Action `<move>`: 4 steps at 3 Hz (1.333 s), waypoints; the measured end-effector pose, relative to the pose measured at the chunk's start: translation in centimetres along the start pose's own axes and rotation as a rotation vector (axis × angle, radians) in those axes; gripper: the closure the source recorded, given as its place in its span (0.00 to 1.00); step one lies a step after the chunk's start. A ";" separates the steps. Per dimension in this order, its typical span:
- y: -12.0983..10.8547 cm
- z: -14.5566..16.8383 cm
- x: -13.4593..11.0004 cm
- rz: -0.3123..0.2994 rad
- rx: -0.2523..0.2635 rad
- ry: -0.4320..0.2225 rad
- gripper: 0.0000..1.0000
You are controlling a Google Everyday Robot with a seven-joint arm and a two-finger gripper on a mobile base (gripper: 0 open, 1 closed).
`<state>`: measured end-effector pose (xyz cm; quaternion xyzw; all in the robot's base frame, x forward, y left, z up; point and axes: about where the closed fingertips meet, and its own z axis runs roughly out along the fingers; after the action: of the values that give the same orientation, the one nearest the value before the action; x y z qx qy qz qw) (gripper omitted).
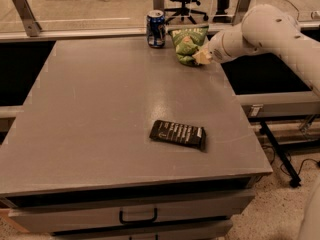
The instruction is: Move green jalapeno chip bag near pepsi can
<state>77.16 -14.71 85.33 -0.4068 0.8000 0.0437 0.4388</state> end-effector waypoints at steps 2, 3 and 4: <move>-1.8 -0.7 -3.6 -0.022 0.066 -0.052 0.05; -1.9 -3.5 -6.8 -0.076 0.106 -0.110 0.00; -0.9 -7.5 -8.4 -0.101 0.074 -0.200 0.00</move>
Offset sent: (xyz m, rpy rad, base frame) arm 0.0218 0.0083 0.0669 0.0025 -0.1450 -0.0259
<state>75.19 -13.35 96.38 -0.4238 0.7316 0.0323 0.5329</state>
